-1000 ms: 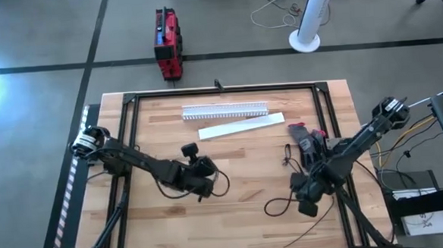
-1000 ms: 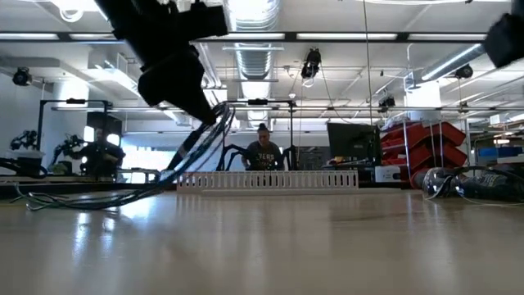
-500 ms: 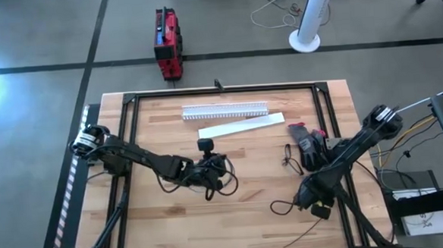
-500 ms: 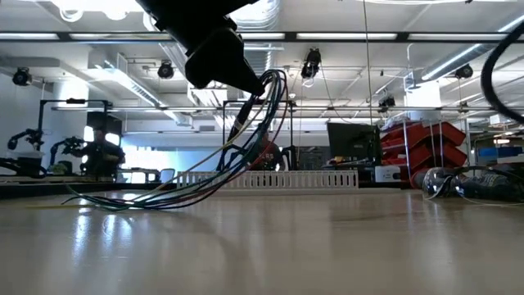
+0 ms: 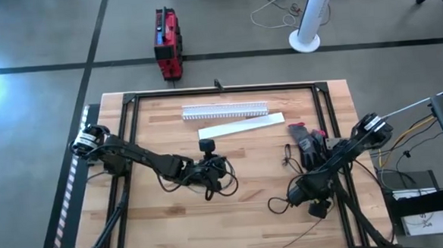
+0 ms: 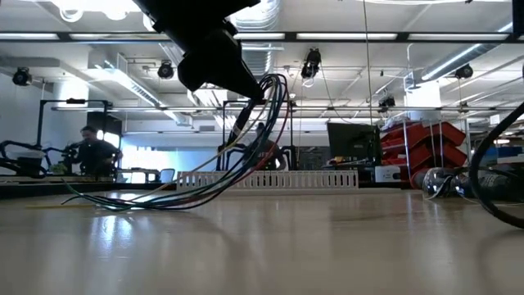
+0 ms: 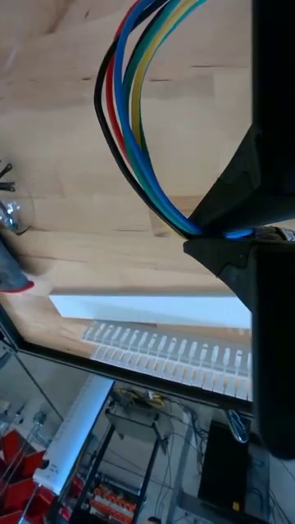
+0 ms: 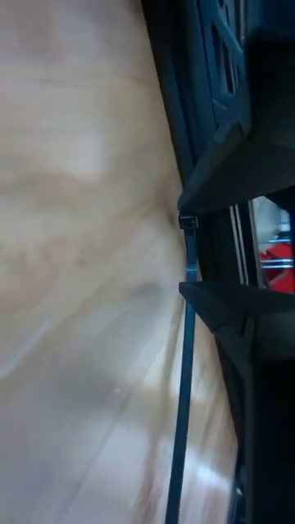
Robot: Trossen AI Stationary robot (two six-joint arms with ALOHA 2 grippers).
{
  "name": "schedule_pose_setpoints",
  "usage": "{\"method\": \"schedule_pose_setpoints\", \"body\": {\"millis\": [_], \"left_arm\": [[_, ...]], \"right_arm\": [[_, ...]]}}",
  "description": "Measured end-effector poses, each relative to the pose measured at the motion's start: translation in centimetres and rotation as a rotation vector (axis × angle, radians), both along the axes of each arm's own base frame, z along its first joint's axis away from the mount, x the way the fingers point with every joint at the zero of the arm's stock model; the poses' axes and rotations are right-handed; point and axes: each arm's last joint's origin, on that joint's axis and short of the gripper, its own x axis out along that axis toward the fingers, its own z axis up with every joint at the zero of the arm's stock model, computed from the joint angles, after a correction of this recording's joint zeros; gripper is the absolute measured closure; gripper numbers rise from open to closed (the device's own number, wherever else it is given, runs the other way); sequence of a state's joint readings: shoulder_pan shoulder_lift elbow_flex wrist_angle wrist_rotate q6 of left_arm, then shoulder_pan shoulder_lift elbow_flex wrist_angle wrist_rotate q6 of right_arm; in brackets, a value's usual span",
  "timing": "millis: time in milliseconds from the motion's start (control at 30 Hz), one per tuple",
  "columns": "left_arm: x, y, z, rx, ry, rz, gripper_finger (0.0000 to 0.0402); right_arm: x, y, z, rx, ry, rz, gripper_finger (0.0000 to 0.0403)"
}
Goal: Ziptie cables
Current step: Wrap the cables together using a black zip tie
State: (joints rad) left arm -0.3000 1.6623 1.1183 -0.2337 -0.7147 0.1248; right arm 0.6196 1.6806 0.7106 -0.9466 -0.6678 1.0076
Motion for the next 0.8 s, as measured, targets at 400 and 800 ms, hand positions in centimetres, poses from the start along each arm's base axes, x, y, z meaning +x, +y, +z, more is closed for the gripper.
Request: {"method": "schedule_pose_setpoints", "body": {"millis": [400,800], "left_arm": [[0.0,0.0,0.0,-0.015,-0.01,0.011,0.0401],[-0.2,0.1,-0.2,-0.032,-0.001,0.03,0.0401]], "right_arm": [[-0.2,0.2,0.4,0.094,0.061,-0.042,0.0304],[-0.4,0.1,-1.2,0.081,0.1,-0.014,0.0261]]}}
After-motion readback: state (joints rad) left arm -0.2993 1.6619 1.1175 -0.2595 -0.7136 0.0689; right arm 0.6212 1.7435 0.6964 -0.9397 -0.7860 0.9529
